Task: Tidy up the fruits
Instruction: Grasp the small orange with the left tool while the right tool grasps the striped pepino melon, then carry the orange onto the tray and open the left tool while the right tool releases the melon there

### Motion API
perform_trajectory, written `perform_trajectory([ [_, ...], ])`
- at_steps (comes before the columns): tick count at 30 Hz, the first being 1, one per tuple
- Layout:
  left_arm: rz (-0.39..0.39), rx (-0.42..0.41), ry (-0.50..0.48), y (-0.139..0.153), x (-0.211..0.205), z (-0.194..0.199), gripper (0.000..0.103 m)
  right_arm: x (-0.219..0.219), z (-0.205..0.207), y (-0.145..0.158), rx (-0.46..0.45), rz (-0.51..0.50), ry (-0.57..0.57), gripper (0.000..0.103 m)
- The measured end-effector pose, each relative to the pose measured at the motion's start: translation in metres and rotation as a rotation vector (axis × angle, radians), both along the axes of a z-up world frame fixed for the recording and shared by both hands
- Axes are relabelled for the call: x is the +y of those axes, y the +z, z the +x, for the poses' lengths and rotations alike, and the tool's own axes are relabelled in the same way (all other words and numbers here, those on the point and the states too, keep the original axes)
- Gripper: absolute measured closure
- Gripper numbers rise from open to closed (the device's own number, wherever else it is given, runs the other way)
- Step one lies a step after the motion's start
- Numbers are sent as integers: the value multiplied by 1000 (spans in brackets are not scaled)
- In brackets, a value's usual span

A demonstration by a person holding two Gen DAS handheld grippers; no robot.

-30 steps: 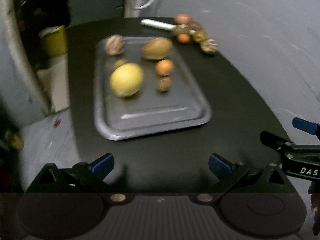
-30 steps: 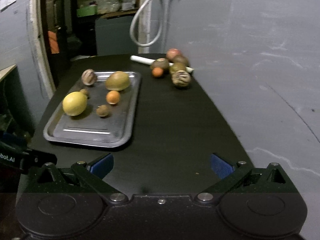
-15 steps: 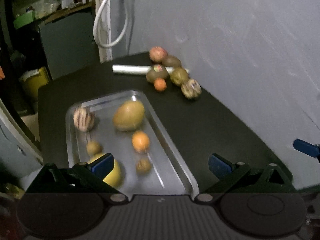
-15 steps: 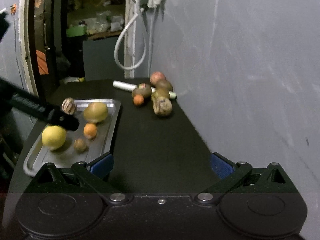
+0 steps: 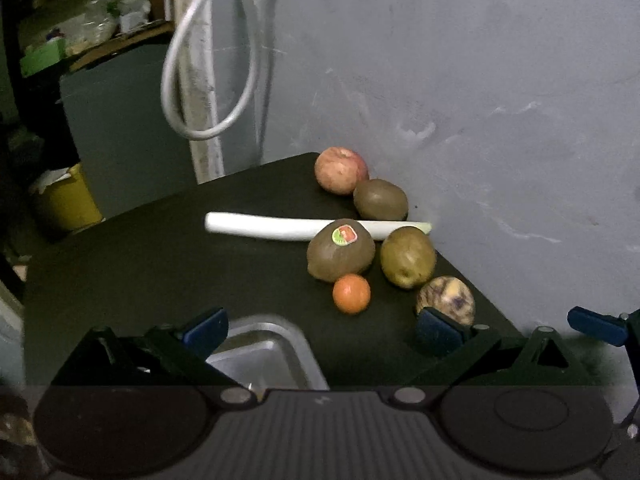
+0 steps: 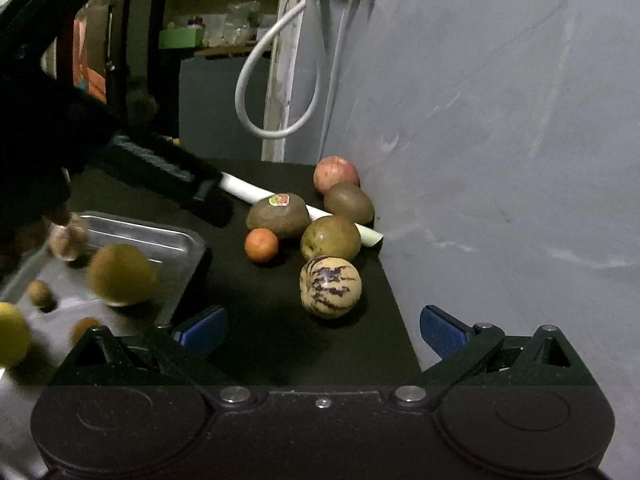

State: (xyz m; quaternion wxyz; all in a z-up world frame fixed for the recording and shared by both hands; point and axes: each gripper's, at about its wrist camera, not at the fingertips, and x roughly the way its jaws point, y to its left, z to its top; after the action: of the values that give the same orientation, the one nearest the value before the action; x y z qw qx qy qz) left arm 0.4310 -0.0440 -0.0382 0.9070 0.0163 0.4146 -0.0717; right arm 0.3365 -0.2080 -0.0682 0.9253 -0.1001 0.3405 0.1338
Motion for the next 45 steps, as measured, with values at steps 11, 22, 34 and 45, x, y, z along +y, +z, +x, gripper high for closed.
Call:
perform_trajectory([
  [11, 82, 38, -59, -55, -16, 48, 5, 13, 56, -50, 46, 4, -38, 16],
  [22, 35, 57, -119, -70, -24, 54, 40, 13, 70, -58, 45, 19, -60, 35],
  [34, -30, 50, -108, -70, -26, 57, 68, 9, 71, -60, 51, 53, -80, 48],
  [45, -120, 35, -57, -47, -8, 7, 69, 6, 29, -44, 20, 107, -64, 49],
])
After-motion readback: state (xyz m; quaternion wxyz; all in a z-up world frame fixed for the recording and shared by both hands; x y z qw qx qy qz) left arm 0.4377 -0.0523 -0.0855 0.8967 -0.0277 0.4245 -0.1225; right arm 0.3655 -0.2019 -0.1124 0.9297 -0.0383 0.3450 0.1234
